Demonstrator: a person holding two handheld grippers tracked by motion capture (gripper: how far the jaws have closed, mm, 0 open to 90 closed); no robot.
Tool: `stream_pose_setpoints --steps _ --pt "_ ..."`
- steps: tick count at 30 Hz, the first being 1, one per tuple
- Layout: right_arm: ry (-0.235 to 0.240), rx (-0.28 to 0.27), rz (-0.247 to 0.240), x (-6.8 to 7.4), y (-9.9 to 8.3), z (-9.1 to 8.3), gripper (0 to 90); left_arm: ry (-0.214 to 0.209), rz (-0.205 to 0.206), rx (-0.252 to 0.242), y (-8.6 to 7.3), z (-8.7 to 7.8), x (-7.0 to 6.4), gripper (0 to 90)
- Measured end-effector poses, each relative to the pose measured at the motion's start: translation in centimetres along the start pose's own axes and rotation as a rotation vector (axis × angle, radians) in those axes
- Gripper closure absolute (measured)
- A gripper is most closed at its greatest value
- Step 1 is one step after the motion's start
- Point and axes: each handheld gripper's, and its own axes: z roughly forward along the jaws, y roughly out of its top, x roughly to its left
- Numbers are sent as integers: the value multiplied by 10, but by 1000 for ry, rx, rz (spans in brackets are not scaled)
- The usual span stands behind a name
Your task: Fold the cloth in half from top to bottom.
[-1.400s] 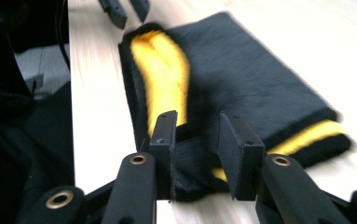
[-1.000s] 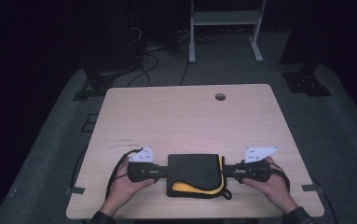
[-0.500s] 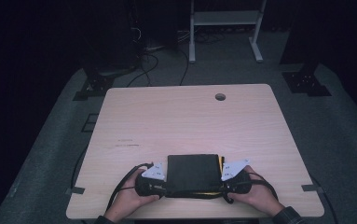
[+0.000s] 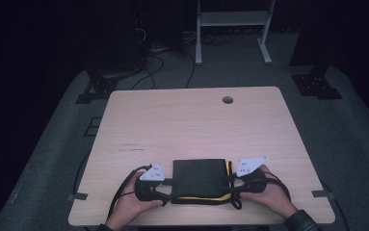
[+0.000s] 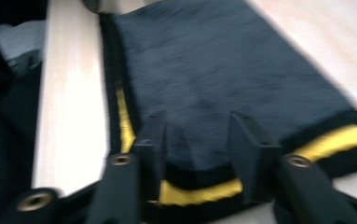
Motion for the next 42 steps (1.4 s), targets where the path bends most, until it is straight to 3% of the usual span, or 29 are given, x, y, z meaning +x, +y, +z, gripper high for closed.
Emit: stream_pose_setpoints --steps 1,2,8,11,14,17,23,25,27,32,42 --pt "-13 -8 9 -1 -1 -2 478 24 -5 -11 0 -3 2 350" --pt "-50 -25 33 -6 -4 -8 397 57 -13 -19 -2 -7 6 292" --pt "-123 -40 80 -14 -12 -23 328 126 -55 -29 -9 -19 17 180" --pt "-165 -55 99 -18 -18 -33 305 168 -71 -29 -16 -28 22 170" --pt "-221 -46 124 -25 -30 -46 279 222 -90 16 -27 -34 29 125" --pt "-245 -34 137 -29 -38 -53 267 251 -105 38 -34 -38 34 113" --pt "-309 11 210 -40 -63 -69 235 321 -128 89 -51 -47 46 90" --pt "-318 19 211 -41 -66 -70 230 325 -137 94 -54 -47 48 89" --pt "-366 56 226 -46 -74 -73 205 334 -145 104 -58 -49 52 86" --pt "-398 70 259 -51 -80 -75 192 355 -163 127 -66 -49 57 48" --pt "-425 48 276 -54 -87 -74 127 361 -151 76 -77 -54 64 0"
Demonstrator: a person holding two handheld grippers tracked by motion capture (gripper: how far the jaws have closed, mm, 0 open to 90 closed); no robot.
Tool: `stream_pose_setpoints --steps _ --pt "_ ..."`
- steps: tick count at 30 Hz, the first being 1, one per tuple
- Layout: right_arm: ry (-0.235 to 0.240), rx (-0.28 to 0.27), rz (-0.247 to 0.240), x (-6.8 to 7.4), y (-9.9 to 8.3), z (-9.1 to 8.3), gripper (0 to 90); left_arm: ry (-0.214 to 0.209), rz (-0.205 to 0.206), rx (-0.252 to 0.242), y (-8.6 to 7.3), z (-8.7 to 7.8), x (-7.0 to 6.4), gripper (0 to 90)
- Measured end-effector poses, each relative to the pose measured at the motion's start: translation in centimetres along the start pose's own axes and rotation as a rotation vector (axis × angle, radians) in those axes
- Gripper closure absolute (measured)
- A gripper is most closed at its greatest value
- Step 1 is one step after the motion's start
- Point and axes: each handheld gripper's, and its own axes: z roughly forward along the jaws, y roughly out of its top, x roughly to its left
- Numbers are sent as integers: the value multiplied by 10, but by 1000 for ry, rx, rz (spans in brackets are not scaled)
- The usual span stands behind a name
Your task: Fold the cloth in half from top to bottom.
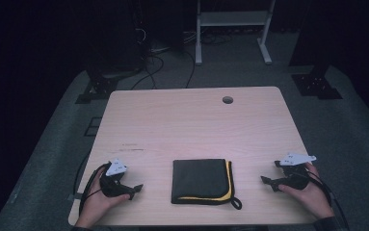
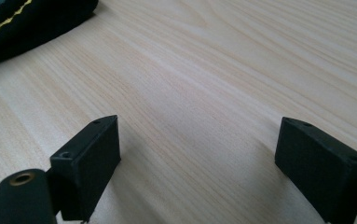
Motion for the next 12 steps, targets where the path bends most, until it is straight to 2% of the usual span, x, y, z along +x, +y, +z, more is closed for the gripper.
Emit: stream_pose_setpoints --steps 12 --pt "-9 -2 7 1 0 0 127 -1 0 0 0 0 0 0"
